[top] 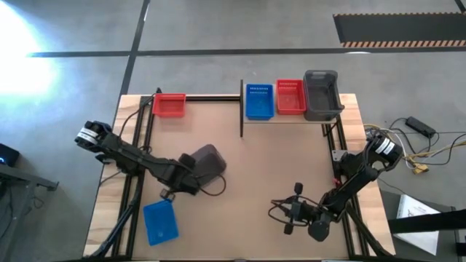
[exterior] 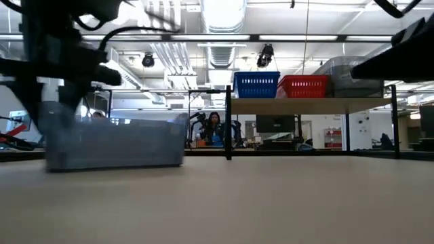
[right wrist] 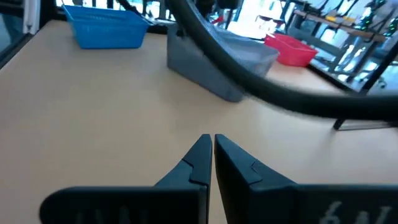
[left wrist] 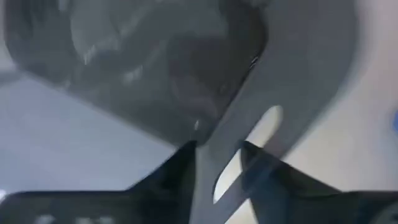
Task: Stack baskets on shelf by color
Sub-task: Stack the black bin on the other black bin on the shelf
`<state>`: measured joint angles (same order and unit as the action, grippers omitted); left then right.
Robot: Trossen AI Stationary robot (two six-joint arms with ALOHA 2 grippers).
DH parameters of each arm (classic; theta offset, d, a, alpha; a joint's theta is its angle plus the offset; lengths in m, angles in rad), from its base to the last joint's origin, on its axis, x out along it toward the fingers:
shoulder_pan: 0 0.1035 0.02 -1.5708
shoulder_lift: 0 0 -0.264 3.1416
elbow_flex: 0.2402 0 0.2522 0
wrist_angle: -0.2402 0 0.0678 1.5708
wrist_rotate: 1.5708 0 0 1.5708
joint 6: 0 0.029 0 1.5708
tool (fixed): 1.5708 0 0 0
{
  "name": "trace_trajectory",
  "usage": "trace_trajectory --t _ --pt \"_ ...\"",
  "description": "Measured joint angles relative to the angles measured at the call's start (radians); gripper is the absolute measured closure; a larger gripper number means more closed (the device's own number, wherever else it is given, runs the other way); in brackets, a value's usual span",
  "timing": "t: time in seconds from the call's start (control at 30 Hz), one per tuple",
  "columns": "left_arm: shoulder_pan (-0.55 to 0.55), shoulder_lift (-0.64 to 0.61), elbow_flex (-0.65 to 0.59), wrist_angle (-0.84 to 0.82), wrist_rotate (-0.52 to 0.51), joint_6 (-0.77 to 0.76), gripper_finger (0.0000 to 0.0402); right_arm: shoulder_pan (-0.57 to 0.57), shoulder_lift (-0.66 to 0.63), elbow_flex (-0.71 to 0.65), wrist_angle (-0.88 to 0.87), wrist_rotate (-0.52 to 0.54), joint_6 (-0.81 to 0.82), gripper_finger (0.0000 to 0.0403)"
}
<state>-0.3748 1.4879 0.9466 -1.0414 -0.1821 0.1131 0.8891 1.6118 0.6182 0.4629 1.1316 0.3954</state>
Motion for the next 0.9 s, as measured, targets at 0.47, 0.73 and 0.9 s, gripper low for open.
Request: trace_trajectory --t 0.47,0.73,0.9 --pt "0.063 0.128 0.166 0.712 0.154 -0.001 0.0400 0.036 -0.117 0.017 -0.028 0.021 -0.038 0.0390" --pt "0.086 0.441 0.459 0.804 0.172 -0.001 0.0401 0.141 -0.287 0.142 -0.595 0.006 0.321 0.0390" --pt "0.097 0.610 0.657 0.829 0.172 0.024 0.0401 0.150 -0.305 0.233 -1.092 -0.111 0.746 0.0390"
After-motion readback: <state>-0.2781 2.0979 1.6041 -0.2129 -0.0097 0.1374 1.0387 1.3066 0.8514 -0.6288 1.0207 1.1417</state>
